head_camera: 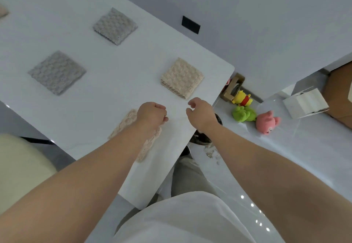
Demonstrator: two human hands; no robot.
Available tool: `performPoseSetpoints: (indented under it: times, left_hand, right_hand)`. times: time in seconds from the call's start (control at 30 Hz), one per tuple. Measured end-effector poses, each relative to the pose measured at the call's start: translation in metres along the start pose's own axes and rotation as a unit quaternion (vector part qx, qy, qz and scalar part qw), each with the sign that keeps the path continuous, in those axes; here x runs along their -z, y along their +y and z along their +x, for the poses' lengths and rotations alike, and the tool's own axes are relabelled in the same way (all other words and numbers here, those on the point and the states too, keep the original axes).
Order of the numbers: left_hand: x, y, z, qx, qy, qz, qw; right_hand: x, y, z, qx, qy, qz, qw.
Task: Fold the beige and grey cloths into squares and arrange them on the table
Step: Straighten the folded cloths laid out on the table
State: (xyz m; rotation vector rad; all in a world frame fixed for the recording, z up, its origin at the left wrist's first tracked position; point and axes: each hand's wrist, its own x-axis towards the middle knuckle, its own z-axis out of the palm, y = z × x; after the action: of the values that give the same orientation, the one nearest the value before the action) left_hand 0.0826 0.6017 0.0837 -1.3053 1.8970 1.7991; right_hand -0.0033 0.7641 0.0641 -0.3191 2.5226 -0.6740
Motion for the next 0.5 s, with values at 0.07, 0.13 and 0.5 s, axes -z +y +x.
performPoseSetpoints:
  times: [0.07, 0.13, 0.5]
  left_hand:
    - [-0.009, 0.009, 0.017, 0.026, 0.015, -0.015, 0.999]
    - [-0.019, 0.019, 0.036, 0.052, 0.042, -0.033, 0.997]
    - [-0.058, 0.071, 0.114, 0.192, 0.149, -0.142, 0.96]
  right_hand:
    - [0.01, -0.001, 0.033, 0.006, 0.003, 0.014, 1.0]
    - [0.018, -0.002, 0.068, 0.017, -0.003, 0.026, 1.0]
    - [0.055, -0.017, 0.223, 0.062, -0.03, -0.042, 0.997]
